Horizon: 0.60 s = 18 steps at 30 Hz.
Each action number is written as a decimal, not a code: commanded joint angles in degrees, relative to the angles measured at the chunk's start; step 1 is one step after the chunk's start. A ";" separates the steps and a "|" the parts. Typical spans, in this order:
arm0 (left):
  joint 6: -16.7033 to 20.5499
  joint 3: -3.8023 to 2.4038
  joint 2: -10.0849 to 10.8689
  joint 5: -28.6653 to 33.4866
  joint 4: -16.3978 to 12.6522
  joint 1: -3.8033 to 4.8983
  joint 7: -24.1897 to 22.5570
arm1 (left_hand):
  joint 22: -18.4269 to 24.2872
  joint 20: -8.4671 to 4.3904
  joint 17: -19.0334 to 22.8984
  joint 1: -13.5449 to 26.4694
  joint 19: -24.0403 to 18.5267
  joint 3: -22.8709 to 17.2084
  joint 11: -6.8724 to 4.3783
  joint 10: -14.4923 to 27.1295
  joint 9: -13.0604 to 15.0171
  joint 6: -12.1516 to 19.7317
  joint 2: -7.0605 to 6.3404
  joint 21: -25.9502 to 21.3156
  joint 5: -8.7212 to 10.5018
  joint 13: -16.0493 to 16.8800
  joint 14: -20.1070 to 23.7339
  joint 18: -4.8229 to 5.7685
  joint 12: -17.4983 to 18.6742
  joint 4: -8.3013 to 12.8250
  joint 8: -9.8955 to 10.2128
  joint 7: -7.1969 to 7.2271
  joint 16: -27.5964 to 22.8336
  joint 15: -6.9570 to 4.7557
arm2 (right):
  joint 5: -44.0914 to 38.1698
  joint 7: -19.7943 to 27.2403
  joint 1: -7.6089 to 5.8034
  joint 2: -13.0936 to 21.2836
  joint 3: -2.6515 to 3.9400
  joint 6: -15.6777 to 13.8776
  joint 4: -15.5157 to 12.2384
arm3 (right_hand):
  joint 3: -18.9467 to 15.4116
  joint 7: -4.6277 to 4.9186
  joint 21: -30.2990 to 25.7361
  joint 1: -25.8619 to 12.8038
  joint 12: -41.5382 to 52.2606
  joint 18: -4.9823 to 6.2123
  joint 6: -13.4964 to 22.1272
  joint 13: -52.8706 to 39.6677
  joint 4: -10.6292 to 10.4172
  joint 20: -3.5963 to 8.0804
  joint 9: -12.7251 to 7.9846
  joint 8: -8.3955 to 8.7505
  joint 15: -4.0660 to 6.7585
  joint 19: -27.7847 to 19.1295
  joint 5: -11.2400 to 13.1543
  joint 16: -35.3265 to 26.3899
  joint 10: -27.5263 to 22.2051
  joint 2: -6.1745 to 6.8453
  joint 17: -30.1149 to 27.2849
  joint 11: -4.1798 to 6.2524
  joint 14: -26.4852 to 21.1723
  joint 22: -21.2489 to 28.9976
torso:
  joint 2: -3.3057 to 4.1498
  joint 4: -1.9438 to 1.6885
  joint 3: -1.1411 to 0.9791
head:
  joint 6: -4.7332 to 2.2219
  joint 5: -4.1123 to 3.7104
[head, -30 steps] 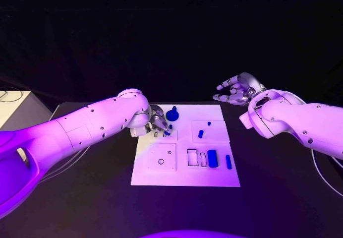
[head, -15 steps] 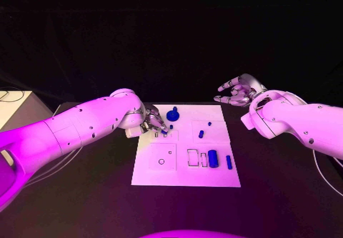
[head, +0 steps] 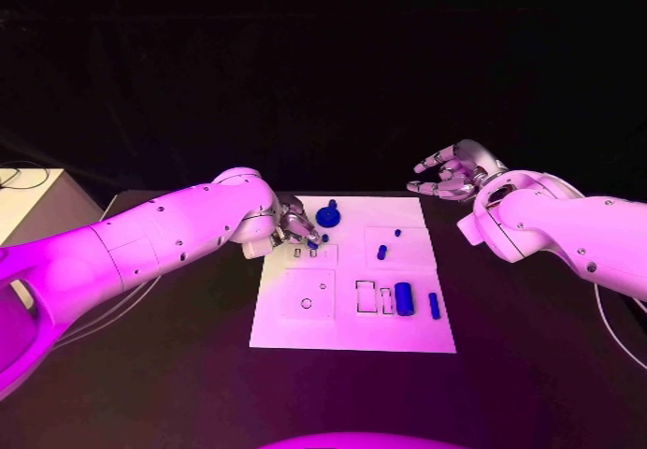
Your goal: Assemble the parts on the task board
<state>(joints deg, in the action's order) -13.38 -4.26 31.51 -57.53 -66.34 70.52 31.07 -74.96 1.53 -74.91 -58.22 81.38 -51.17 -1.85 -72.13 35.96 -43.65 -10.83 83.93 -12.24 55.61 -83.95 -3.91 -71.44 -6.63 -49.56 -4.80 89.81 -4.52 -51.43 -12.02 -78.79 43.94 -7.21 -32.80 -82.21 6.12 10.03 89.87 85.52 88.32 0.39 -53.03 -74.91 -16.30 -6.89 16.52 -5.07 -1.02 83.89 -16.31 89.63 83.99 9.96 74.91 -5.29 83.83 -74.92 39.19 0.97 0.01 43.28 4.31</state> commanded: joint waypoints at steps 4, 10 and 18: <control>2.35 0.35 -0.74 -3.53 0.09 -0.02 -0.26 | -2.24 -0.05 -15.09 0.72 0.43 -6.66 -0.28 -0.79 17.24 -3.41 0.01 0.16 -0.74 -0.01 -6.05 0.89 -0.19 6.63 -3.88 3.04 0.19 -0.51 | -0.74 0.07 0.04 -0.02 0.02 0.62 -0.07 | 0.33 0.03 0.13 0.03 -0.25 -0.39 -0.14 -13.39 -0.06 0.05 0.07 -0.17 0.08 6.11 -0.04 -0.04 4.15 0.16 13.74 0.07 5.85 -15.08 | 0.08 0.07 0.00 | 0.26 0.20; 1.62 0.76 -1.14 -4.24 0.30 -0.05 -0.15 | -2.27 -0.19 -15.09 1.26 0.48 -6.20 -0.48 -1.41 17.42 -4.14 0.13 0.16 -0.92 0.06 -6.05 0.90 -0.28 6.51 -3.93 3.29 0.19 -0.67 | -0.79 -0.03 0.04 -0.04 0.02 0.62 -0.07 | 0.33 0.03 0.13 0.03 -0.25 -0.39 -0.14 -13.39 -0.06 0.05 0.07 -0.17 0.08 6.11 -0.04 -0.04 4.15 0.16 13.74 0.07 5.85 -15.08 | 0.02 0.06 -0.05 | 0.46 0.30; -0.17 1.08 -1.45 -5.79 0.50 -0.07 -0.04 | -2.54 -0.36 -15.09 1.64 0.70 -5.40 -0.79 -1.55 17.63 -5.10 0.76 0.26 -0.93 -1.22 -6.05 0.97 0.39 6.24 -4.02 3.66 0.19 -0.90 | -0.80 -0.11 0.04 -0.01 0.02 0.65 -0.13 | 0.32 0.03 0.13 -0.05 -0.22 -0.39 -0.10 -13.41 -0.09 0.05 0.07 -0.17 0.08 6.11 -0.05 -0.05 4.18 0.21 13.74 0.06 5.85 -15.08 | 0.06 0.04 -0.01 | 0.63 0.23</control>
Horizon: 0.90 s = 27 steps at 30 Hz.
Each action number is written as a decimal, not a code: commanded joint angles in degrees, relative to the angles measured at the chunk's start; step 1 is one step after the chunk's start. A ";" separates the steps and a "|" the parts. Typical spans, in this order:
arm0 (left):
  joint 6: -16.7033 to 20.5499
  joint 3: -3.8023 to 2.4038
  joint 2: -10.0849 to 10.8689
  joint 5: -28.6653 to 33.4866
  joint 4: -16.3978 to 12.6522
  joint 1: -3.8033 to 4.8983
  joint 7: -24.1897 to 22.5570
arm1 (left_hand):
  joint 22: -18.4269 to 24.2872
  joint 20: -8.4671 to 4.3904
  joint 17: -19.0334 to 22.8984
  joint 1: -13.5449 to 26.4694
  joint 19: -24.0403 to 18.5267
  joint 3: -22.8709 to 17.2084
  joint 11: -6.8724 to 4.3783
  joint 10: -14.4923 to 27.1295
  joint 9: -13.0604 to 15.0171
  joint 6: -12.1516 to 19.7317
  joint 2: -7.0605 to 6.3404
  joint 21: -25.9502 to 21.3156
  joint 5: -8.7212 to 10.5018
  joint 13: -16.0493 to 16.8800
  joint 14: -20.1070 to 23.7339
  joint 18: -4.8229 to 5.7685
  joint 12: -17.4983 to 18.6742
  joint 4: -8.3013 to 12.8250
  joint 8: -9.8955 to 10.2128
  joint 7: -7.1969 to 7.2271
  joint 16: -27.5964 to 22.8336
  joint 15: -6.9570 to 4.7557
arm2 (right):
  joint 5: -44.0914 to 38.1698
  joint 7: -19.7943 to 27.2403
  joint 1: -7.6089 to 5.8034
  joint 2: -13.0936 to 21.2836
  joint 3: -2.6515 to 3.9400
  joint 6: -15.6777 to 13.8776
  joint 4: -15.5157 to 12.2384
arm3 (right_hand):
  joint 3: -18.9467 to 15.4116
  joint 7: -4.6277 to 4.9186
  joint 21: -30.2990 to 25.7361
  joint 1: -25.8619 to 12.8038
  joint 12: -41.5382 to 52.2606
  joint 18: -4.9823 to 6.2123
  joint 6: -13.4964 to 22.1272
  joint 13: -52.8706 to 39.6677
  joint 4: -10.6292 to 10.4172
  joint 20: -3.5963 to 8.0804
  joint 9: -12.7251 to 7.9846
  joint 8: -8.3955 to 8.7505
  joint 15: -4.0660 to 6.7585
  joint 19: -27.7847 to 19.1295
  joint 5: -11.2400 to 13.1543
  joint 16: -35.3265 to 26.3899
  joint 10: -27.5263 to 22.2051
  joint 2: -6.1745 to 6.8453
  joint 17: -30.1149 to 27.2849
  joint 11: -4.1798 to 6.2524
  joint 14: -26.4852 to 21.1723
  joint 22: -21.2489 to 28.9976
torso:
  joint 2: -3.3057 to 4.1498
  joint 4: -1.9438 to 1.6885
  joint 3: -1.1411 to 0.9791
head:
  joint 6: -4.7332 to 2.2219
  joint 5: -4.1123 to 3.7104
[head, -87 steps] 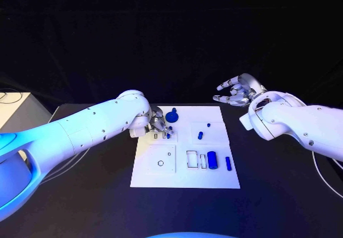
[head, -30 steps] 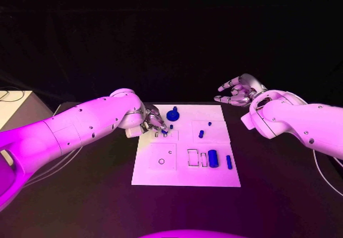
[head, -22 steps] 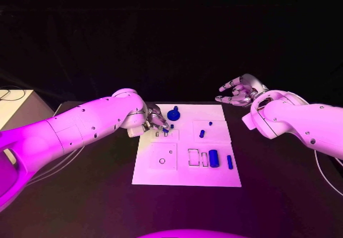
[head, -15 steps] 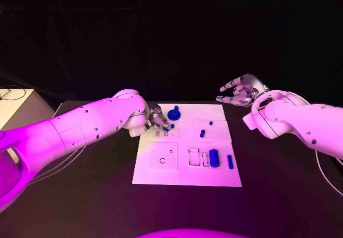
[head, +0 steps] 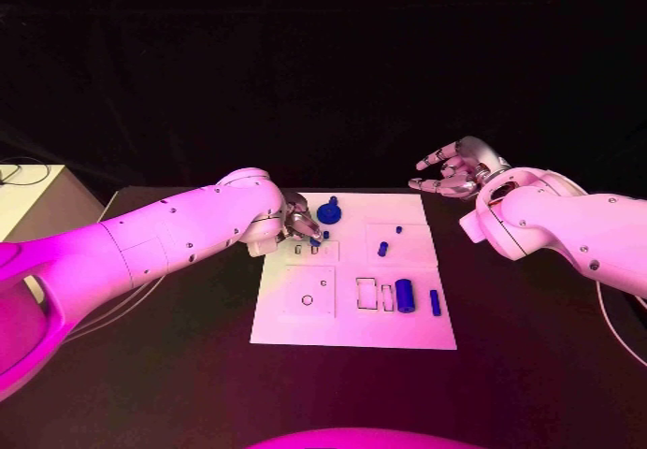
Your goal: Assemble the parts on the task board
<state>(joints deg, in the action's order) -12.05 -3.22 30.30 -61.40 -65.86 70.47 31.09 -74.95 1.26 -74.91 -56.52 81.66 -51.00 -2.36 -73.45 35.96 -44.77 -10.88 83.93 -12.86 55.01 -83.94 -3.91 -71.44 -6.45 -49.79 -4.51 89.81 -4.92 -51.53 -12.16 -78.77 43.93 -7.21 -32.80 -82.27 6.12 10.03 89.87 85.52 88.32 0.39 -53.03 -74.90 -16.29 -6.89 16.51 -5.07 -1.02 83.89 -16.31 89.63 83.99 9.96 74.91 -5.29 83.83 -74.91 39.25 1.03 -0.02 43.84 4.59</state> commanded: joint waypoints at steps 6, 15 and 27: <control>-2.81 0.28 -0.48 -3.74 0.15 -0.06 0.09 | -2.56 -0.21 -15.09 0.07 0.46 -5.42 -0.47 -0.24 17.74 -4.45 1.13 0.25 -0.74 -1.55 -6.06 0.97 0.98 6.10 -3.81 3.59 0.19 -0.65 | -0.69 -0.02 0.03 0.03 0.02 0.69 -0.08 | 0.32 0.03 0.13 -0.04 -0.23 -0.39 -0.10 -13.41 -0.10 0.05 0.09 -0.17 0.08 6.11 -0.05 -0.05 4.18 0.21 13.74 0.07 5.85 -15.09 | 0.00 -0.01 0.06 | 0.25 0.01; -3.41 0.51 -0.72 -4.31 0.38 -0.14 0.24 | -2.65 -0.32 -15.09 0.20 0.55 -5.34 -0.59 -0.20 17.87 -4.77 1.40 0.28 -1.22 -2.45 -6.06 0.99 1.53 6.18 -3.84 3.71 0.19 -0.78 | -0.69 -0.07 0.03 0.09 0.02 0.72 -0.12 | 0.32 0.03 0.13 -0.04 -0.23 -0.39 -0.10 -13.41 -0.10 0.05 0.09 -0.17 0.08 6.11 -0.05 -0.05 4.18 0.21 13.74 0.07 5.85 -15.09 | 0.01 0.00 0.04 | 0.33 -0.01; -3.34 0.85 -1.02 -5.25 0.58 -0.36 0.31 | -2.60 -0.39 -15.09 0.37 0.53 -5.19 -0.65 -0.08 17.98 -4.97 1.55 0.25 -1.25 -3.23 -6.06 0.97 1.98 6.14 -3.92 3.78 0.19 -0.84 | -0.69 -0.09 0.03 0.20 0.02 0.76 -0.23 | 0.31 0.04 0.13 -0.21 -0.24 -0.39 -0.07 -13.40 -0.16 0.05 0.09 -0.17 0.07 6.11 -0.08 -0.05 4.17 0.25 13.72 0.06 5.84 -15.09 | 0.02 -0.01 0.03 | 0.44 -0.05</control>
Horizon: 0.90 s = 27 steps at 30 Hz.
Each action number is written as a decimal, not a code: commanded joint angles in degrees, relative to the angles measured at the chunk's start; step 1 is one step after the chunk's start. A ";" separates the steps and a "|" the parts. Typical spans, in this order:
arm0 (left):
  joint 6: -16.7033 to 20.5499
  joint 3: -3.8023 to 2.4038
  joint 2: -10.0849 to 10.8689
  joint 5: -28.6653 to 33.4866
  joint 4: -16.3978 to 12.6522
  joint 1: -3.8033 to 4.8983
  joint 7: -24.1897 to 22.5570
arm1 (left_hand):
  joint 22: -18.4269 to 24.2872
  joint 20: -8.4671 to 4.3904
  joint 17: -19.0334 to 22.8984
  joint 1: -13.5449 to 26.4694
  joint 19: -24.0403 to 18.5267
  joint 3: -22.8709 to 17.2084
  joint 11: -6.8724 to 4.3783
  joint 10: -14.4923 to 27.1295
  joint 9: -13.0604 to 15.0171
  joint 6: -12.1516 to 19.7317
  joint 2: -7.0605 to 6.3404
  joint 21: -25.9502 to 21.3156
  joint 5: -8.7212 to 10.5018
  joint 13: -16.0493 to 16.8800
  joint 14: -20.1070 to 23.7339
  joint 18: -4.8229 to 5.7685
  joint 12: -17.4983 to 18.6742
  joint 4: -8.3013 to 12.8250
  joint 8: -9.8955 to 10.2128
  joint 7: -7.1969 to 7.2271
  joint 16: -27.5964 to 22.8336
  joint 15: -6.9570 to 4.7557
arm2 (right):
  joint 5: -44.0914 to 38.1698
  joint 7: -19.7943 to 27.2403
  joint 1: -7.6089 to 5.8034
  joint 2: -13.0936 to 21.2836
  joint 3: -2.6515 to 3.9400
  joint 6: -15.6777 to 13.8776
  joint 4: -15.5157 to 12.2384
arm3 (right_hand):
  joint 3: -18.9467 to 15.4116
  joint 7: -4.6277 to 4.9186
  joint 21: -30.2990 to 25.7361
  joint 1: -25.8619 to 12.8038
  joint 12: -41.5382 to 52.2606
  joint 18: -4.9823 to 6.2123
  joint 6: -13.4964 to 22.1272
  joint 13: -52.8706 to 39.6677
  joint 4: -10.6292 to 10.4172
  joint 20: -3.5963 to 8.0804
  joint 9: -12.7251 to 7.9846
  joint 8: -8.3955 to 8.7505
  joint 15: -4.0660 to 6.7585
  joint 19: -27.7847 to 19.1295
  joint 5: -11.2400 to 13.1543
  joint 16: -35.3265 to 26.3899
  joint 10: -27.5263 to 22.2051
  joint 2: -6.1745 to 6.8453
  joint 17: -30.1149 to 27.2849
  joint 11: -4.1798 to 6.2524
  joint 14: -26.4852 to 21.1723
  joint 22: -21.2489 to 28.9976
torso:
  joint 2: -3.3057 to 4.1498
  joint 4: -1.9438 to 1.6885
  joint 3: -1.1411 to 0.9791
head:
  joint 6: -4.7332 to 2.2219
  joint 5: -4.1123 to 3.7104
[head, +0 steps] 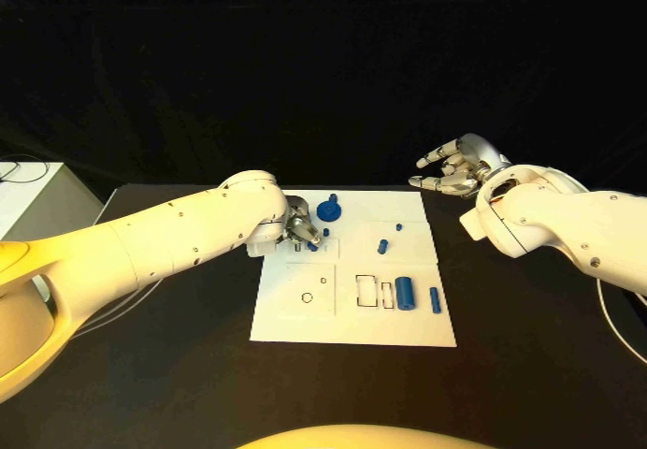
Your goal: Assemble the parts on the task board
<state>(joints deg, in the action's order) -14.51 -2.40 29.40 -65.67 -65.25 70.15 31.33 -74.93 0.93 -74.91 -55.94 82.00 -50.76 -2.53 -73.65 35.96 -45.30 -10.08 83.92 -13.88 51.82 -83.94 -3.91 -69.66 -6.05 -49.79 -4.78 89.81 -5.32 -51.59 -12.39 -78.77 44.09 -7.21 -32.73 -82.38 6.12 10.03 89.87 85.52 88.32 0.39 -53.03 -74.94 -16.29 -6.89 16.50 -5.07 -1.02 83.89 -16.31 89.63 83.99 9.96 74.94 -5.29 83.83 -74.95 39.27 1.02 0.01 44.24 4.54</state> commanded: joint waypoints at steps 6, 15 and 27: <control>-0.92 0.13 -0.11 -1.15 0.00 -0.07 0.09 | -2.61 -0.07 -15.09 -0.16 0.19 -5.38 -0.50 0.13 18.01 -4.46 0.80 0.24 -0.20 -0.20 -6.06 0.98 0.30 5.72 -3.92 4.07 0.19 -0.46 | -0.64 0.13 0.03 0.11 0.02 0.70 -0.14 | 0.31 0.04 0.13 -0.21 -0.24 -0.39 -0.07 -13.37 -0.16 0.05 0.10 -0.17 0.07 6.11 -0.08 -0.05 4.17 0.25 13.68 0.06 5.84 -15.05 | -0.01 -0.04 -0.02 | 0.10 -0.04; -1.48 0.24 -0.09 -1.65 0.03 -0.12 0.13 | -2.62 -0.10 -15.09 -0.14 0.20 -5.35 -0.52 0.19 18.04 -4.45 0.92 0.24 -0.12 -0.44 -6.06 0.98 0.47 5.71 -3.90 4.08 0.19 -0.49 | -0.64 0.16 0.03 0.12 0.02 0.72 -0.12 | 0.33 0.04 0.13 -0.32 -0.26 -0.39 -0.06 -13.34 -0.19 0.05 0.10 -0.19 0.07 6.11 -0.11 -0.07 4.15 0.23 13.63 0.06 5.83 -15.05 | -0.02 0.00 -0.01 | 0.22 0.01; -2.18 0.36 -0.21 -2.40 0.05 -0.15 0.18 | -2.65 -0.17 -15.09 0.03 0.23 -4.86 -0.54 0.09 18.18 -4.48 1.19 0.24 0.34 -0.68 -6.06 0.99 0.66 5.59 -3.88 4.11 0.19 -0.53 | -0.63 0.17 0.03 0.15 0.02 0.73 -0.14 | 0.34 0.04 0.13 -0.40 -0.27 -0.39 -0.06 -13.34 -0.21 0.05 0.11 -0.20 0.07 6.11 -0.13 -0.09 4.14 0.22 13.55 0.06 5.81 -15.05 | 0.02 0.04 0.01 | 0.34 0.05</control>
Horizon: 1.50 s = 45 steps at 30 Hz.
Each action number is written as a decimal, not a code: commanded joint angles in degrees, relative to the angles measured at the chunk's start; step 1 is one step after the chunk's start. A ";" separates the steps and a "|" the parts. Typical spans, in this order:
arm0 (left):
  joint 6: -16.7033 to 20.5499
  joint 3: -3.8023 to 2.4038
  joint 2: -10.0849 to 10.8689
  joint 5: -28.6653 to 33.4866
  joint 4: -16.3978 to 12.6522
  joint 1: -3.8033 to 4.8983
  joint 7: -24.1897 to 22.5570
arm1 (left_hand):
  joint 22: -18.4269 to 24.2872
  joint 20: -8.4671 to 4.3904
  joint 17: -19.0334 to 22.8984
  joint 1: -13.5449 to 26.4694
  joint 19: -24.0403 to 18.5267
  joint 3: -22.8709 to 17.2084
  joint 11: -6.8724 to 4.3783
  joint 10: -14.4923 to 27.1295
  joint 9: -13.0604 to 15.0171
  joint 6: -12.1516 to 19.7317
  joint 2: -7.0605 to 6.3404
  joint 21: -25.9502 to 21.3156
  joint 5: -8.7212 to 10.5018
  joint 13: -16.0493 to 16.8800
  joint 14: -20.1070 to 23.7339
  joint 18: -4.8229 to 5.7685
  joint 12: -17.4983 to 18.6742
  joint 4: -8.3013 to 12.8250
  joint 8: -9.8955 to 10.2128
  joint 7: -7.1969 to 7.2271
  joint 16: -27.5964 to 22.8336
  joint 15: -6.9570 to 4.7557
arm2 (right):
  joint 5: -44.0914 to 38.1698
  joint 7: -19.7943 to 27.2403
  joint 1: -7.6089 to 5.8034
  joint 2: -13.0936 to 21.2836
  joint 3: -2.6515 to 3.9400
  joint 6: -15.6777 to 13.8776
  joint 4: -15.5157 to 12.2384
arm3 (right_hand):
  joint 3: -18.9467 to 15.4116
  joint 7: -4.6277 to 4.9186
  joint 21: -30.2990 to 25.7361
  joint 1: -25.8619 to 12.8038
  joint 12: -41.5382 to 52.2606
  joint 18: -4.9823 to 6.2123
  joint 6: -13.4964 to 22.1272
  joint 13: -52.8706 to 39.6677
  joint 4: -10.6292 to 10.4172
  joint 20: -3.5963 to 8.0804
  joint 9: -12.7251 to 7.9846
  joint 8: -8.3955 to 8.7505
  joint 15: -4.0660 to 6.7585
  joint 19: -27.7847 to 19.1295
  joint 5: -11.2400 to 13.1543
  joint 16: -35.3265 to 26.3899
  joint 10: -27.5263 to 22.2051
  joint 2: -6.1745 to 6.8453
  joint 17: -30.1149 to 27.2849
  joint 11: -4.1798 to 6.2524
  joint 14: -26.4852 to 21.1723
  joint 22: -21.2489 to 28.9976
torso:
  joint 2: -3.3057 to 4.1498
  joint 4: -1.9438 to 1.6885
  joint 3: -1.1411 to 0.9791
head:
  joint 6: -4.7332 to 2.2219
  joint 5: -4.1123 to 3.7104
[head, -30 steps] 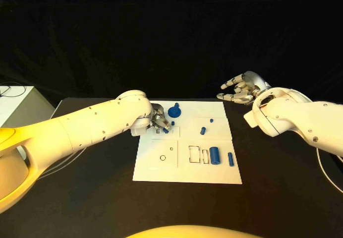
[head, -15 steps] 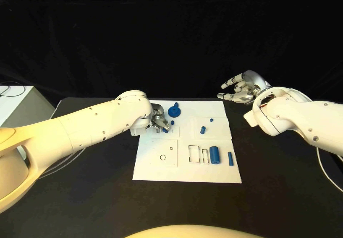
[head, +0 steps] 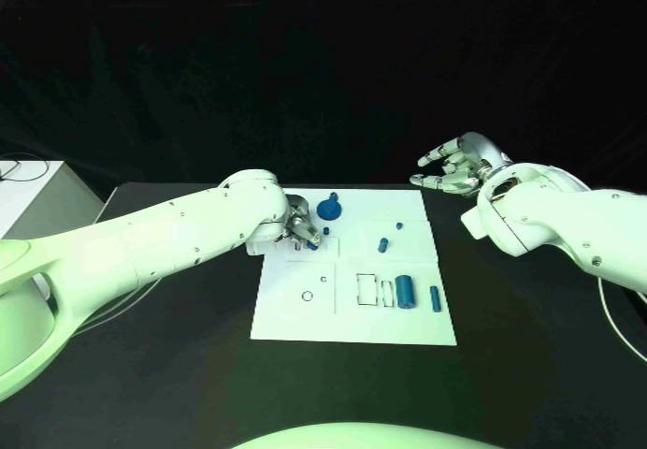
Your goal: Assemble the parts on the task board
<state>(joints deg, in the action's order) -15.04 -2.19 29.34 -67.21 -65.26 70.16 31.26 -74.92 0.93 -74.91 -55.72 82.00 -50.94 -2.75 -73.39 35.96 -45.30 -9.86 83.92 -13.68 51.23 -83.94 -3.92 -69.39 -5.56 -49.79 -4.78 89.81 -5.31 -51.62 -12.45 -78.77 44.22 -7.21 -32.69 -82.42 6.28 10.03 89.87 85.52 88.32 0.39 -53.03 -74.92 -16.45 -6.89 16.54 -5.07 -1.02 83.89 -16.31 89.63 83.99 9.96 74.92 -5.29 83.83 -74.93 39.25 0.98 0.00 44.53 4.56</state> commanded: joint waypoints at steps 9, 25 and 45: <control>-2.27 0.26 -0.50 -0.81 0.27 -0.25 0.25 | -2.62 -0.29 -15.09 0.65 0.25 -1.74 -0.42 -0.51 18.50 -4.81 1.26 0.14 0.72 -0.45 -6.06 1.00 0.59 4.27 -3.71 4.28 0.19 -0.63 | -0.59 0.24 0.03 0.10 0.02 0.67 -0.22 | 0.18 0.04 0.13 -0.40 -0.27 -0.39 -0.06 -13.35 -0.06 0.05 0.06 -0.20 0.07 6.11 -0.13 -0.09 4.14 0.22 13.57 0.06 5.81 -15.07 | 0.05 0.10 -0.01 | 0.30 -0.13; -2.93 0.39 -0.67 -0.74 0.50 -0.30 0.22 | -2.63 -0.42 -15.09 2.65 0.32 4.16 -0.61 -0.50 18.75 -5.49 0.00 0.01 0.91 -0.89 -6.06 1.00 0.65 1.50 -3.00 4.56 0.19 -0.78 | -0.50 0.29 0.03 0.14 0.02 0.61 -0.21 | 0.19 0.04 0.13 -0.57 -0.31 -0.39 -0.05 -13.32 -0.08 0.05 0.07 -0.22 0.07 6.11 -0.16 -0.10 4.10 0.21 13.54 0.06 5.80 -15.07 | -0.04 0.01 -0.04 | 0.61 -0.18; -2.40 0.43 -0.96 -0.98 1.23 -0.33 0.19 | -2.68 -0.52 -15.09 3.69 0.40 10.95 -0.64 -0.35 19.14 -6.08 0.17 -0.10 1.22 -1.14 -6.06 1.01 0.48 -2.59 -2.42 4.60 0.19 -0.84 | -0.35 0.40 0.03 0.22 0.02 0.41 -0.26 | 0.20 0.04 0.13 -0.77 -0.43 -0.39 -0.01 -13.21 -0.09 0.05 0.07 -0.23 0.07 6.11 -0.17 -0.16 3.99 0.20 13.37 0.06 5.76 -15.07 | -0.03 0.05 -0.05 | 0.43 -0.23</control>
<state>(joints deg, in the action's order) -16.84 -1.85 28.54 -67.81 -64.14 70.00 31.36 -74.91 0.73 -74.91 -52.53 82.20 -40.28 -3.38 -74.04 55.04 -51.42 -9.58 83.92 -12.68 50.16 -83.93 -3.92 -68.89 -8.16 -52.59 -0.11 89.81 -5.72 -51.58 -12.43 -78.77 44.41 -7.21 -32.68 -82.59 6.27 10.03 89.87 85.29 88.09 0.39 -53.03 -74.95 -16.45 -6.89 16.56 -5.07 -1.02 83.89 -16.31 89.63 83.99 10.20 74.91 -5.29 83.83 -74.90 39.22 1.01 -0.03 45.01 4.34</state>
